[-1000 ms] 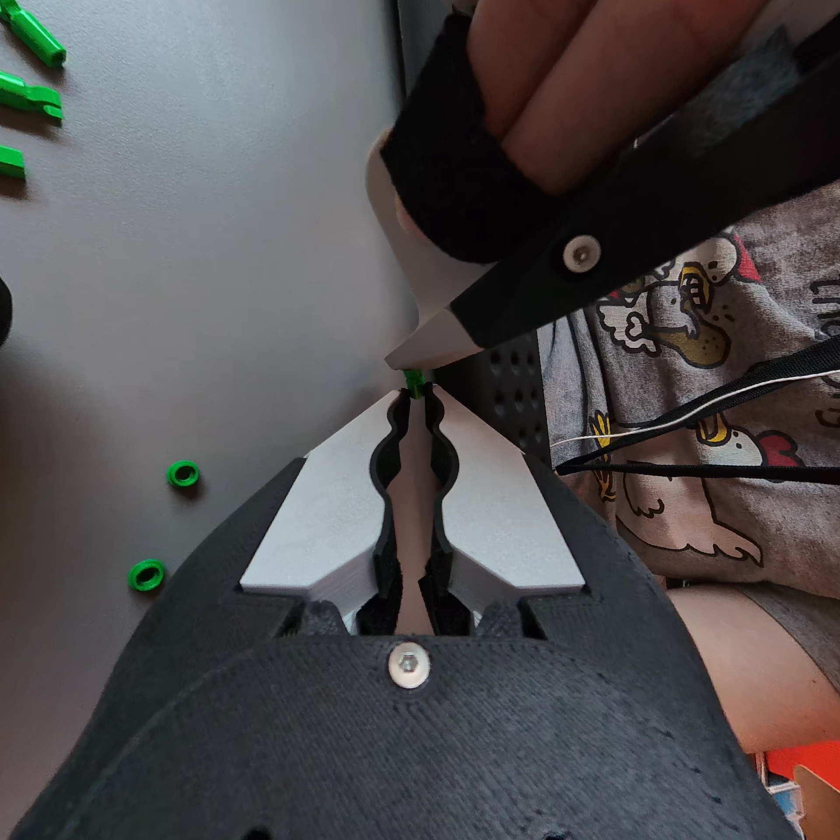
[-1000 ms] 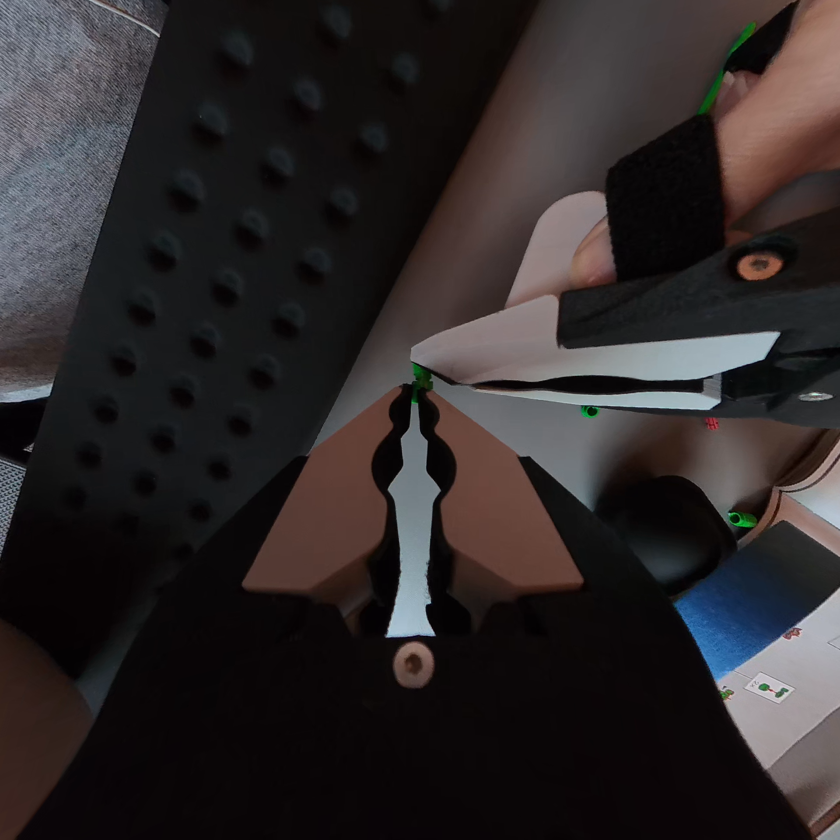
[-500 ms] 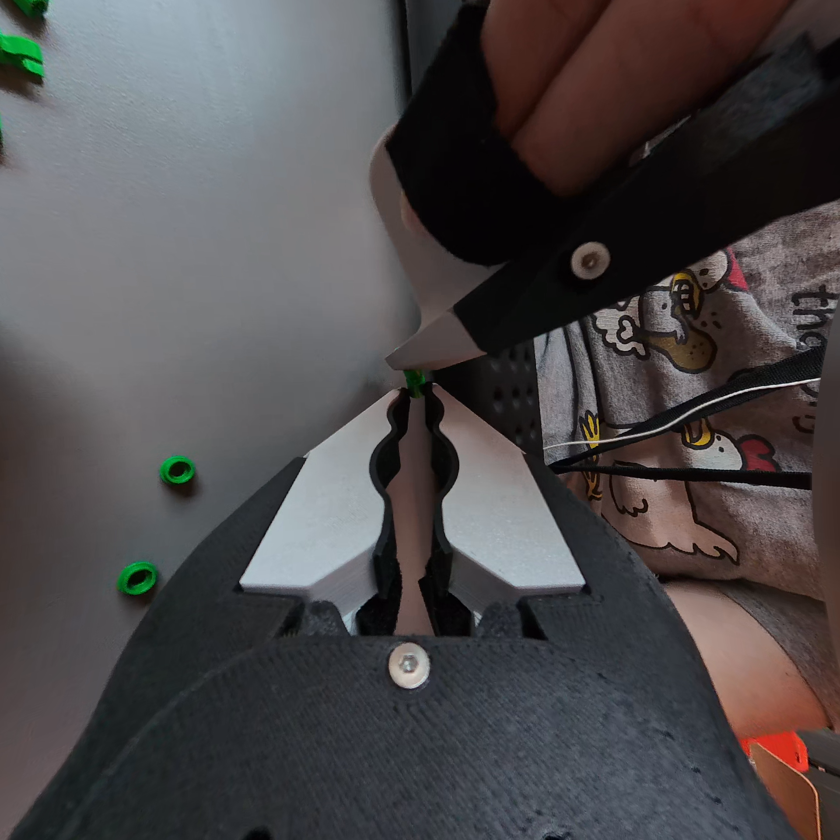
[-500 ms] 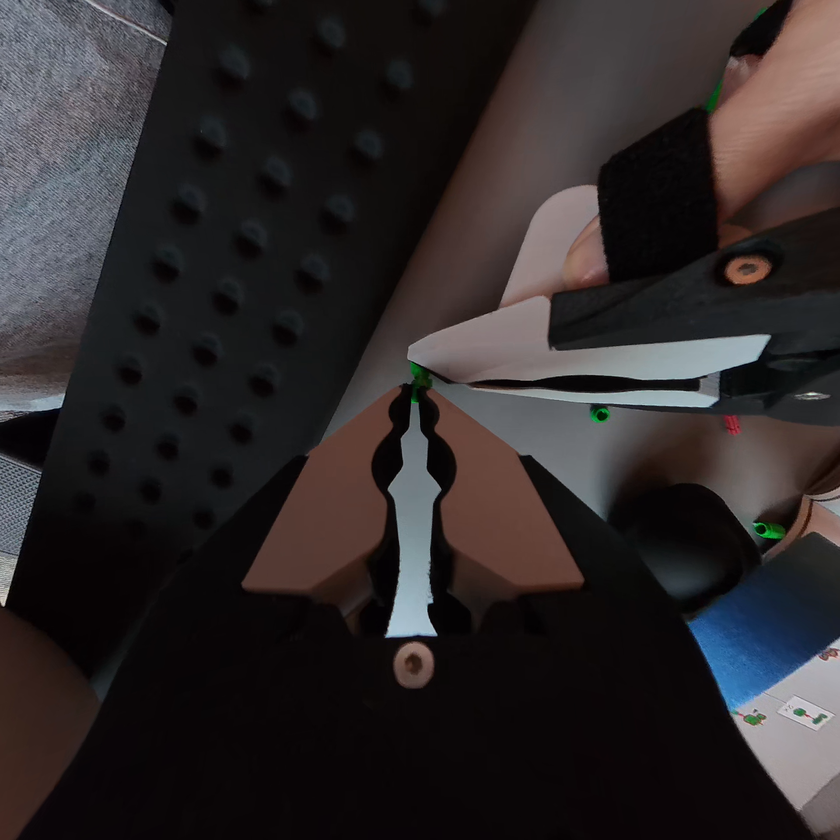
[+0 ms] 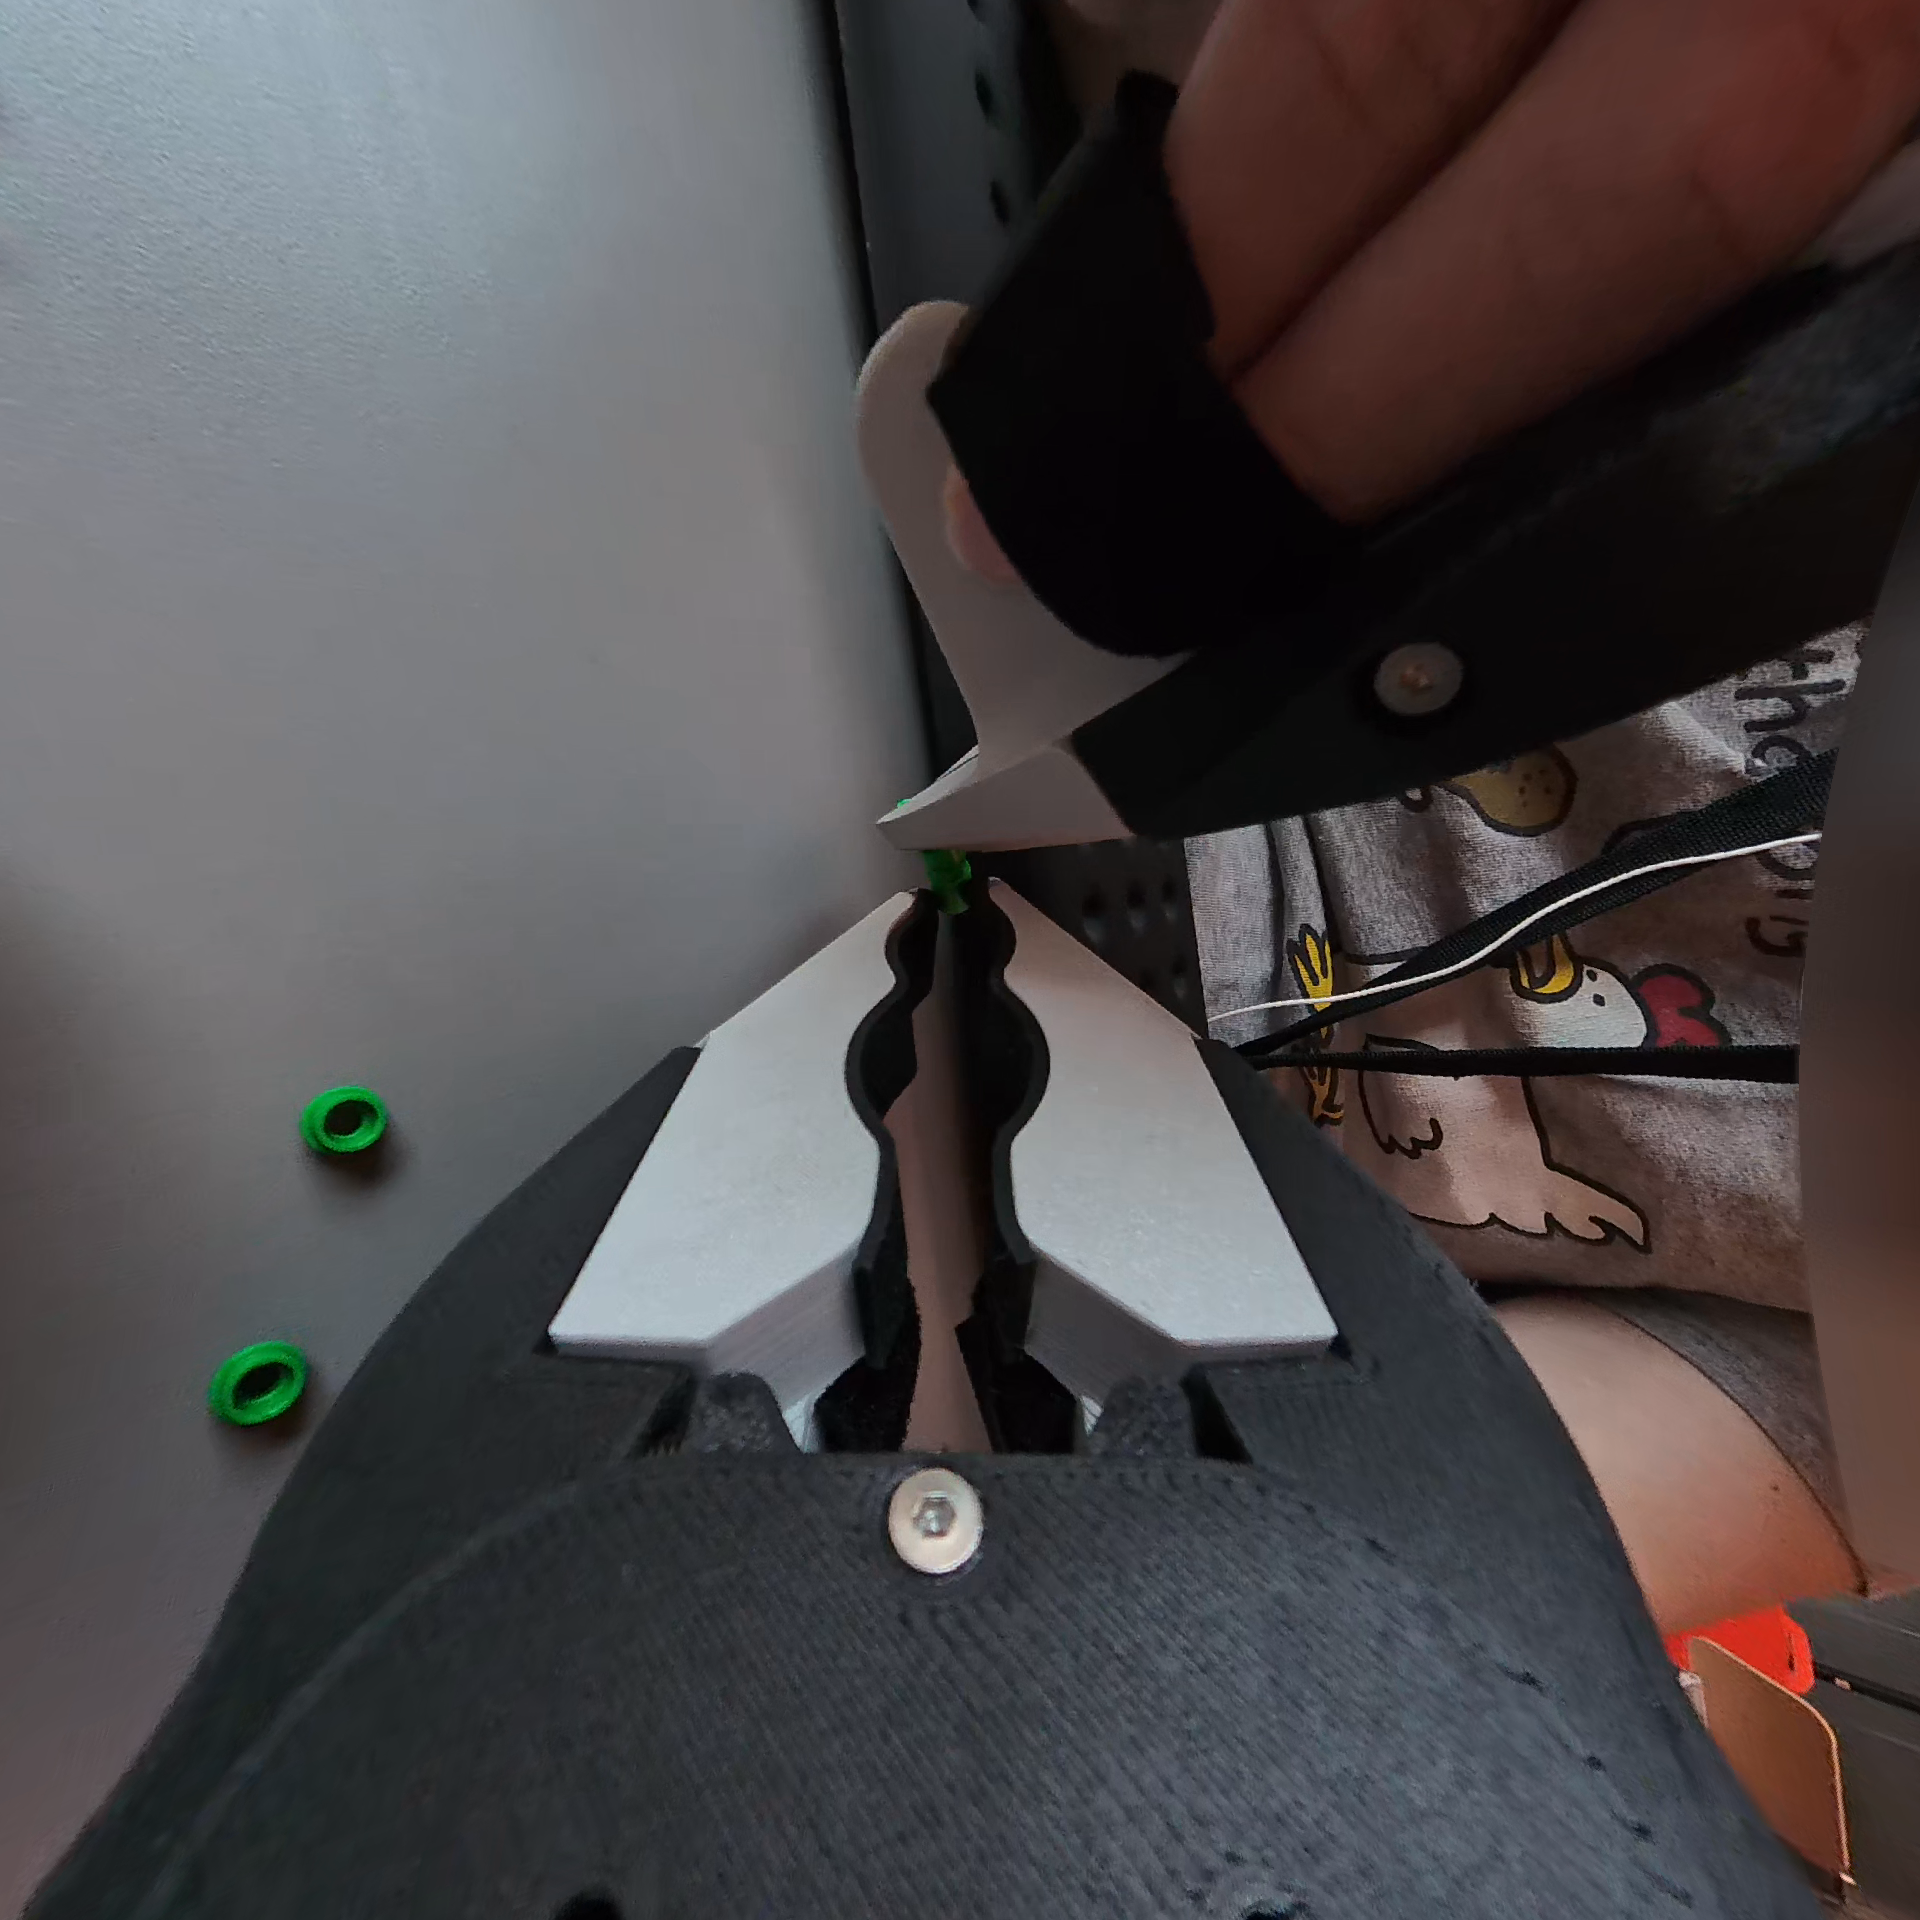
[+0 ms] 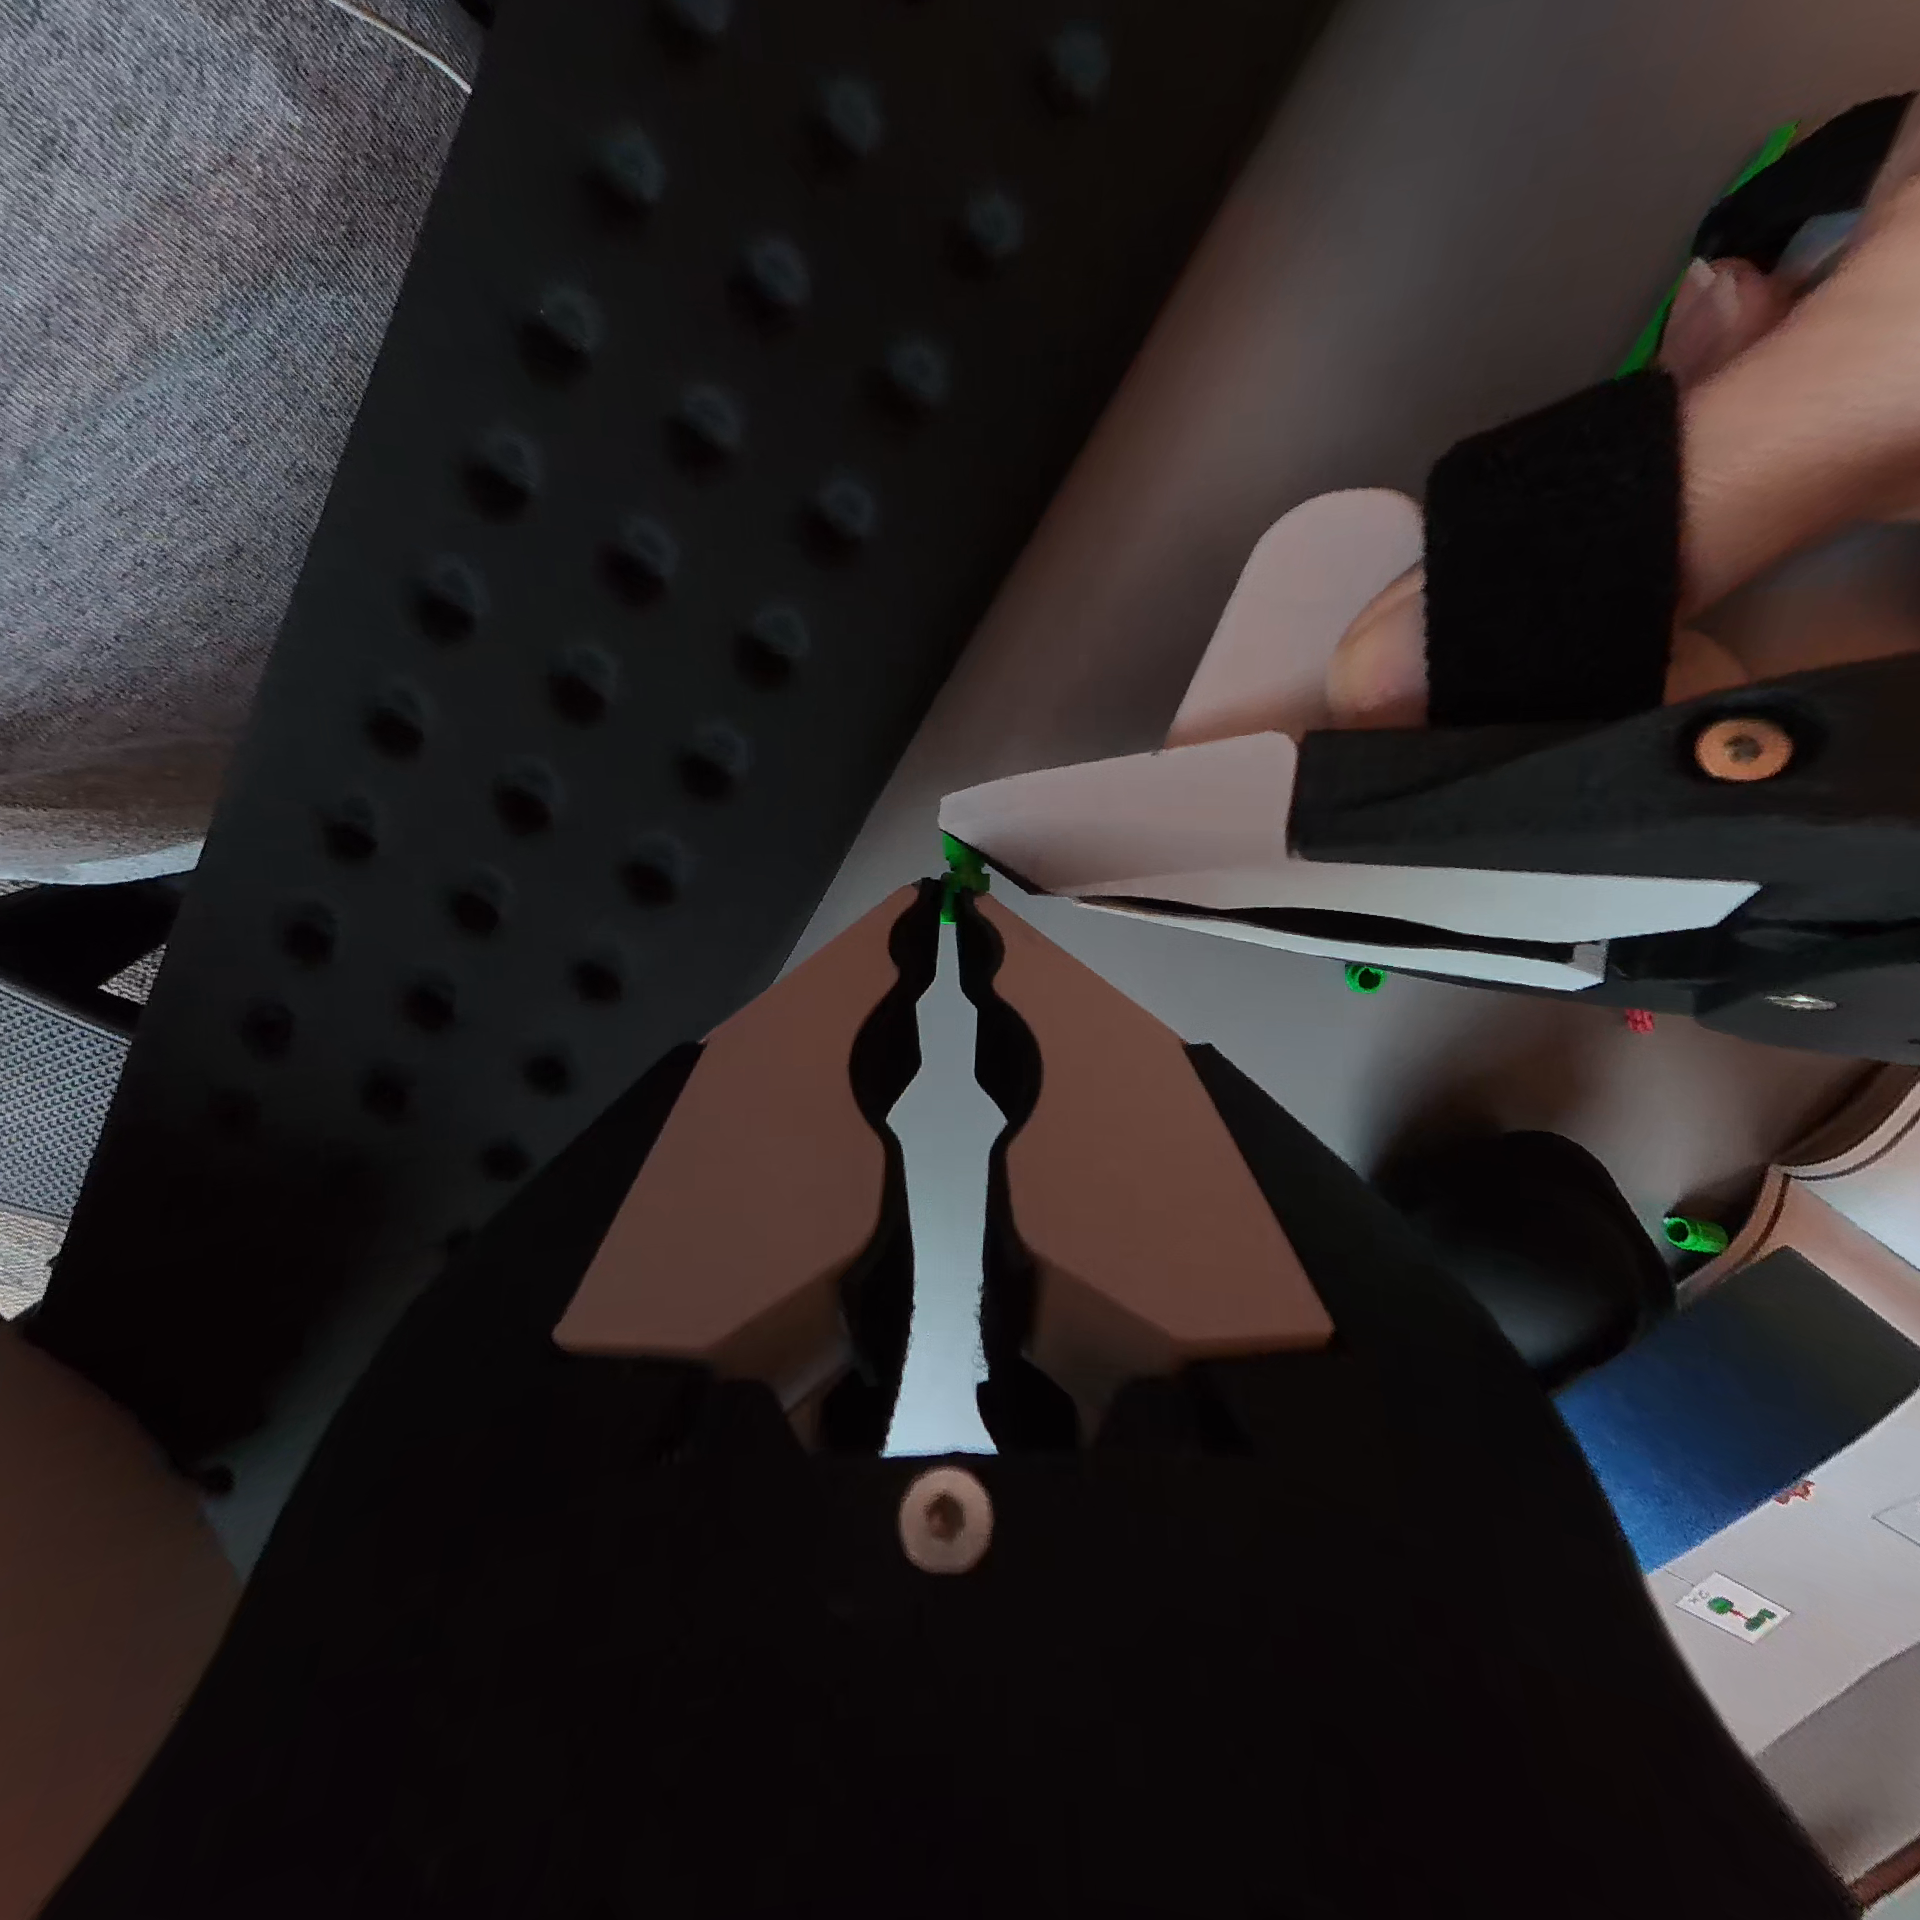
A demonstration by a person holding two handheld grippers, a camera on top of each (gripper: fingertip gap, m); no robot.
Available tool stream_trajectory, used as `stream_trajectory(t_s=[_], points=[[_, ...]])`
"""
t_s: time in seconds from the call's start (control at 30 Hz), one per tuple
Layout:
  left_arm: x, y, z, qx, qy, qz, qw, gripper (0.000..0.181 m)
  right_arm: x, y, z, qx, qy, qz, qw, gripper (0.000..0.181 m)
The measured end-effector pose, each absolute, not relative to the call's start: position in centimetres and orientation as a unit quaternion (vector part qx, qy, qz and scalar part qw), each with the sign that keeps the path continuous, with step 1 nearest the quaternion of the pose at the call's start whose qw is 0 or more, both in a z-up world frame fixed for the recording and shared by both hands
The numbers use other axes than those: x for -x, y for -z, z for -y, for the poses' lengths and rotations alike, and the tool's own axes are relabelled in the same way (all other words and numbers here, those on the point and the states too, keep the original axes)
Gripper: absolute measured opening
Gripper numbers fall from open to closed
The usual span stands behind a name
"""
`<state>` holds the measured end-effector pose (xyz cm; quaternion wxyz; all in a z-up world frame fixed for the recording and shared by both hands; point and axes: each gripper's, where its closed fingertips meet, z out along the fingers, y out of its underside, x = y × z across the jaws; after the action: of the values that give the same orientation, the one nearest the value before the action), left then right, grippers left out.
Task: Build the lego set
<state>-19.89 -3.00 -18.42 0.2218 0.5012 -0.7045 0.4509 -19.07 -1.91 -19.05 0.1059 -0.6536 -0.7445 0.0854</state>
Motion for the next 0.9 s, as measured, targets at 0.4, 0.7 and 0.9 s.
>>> stream_trajectory(t_s=[0.4, 0.7, 0.9], points=[[20.04, 18.32, 3.22, -0.487, -0.451, 0.715, 0.219, 0.004, 19.21, 18.98, 2.13, 0.634, -0.103, 0.760, 0.102, 0.000], [19.96, 18.38, 3.12, -0.487, -0.450, 0.717, 0.216, 0.003, 19.14, 19.03, 2.12, 0.624, -0.100, 0.768, 0.101, 0.000], [19.84, 18.55, 2.85, -0.494, -0.447, 0.715, 0.213, 0.004, 19.05, 19.14, 1.89, 0.628, -0.095, 0.766, 0.099, 0.000]])
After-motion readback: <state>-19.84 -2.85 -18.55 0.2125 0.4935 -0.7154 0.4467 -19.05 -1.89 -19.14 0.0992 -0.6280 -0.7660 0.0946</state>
